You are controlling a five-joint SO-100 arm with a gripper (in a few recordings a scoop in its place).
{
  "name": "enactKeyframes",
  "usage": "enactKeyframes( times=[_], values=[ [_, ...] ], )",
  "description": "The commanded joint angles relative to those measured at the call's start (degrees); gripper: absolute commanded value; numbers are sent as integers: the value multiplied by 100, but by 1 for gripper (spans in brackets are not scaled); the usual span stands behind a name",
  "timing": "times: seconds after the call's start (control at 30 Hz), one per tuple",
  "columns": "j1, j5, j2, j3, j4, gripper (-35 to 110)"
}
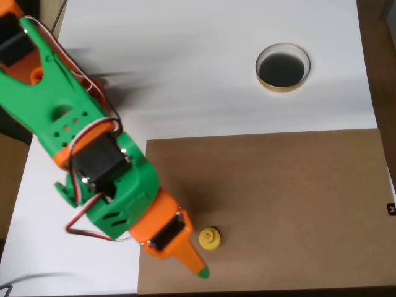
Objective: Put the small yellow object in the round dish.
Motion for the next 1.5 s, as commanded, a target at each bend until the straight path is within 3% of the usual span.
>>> enactKeyframes(
  times=[0.0, 0.73, 1.47],
  values=[
    [-123, -9, -26, -501, 123, 29],
    [-765, 457, -1512, -1802, 650, 27],
    [-694, 501, -1749, -1494, 360, 19]
  ],
)
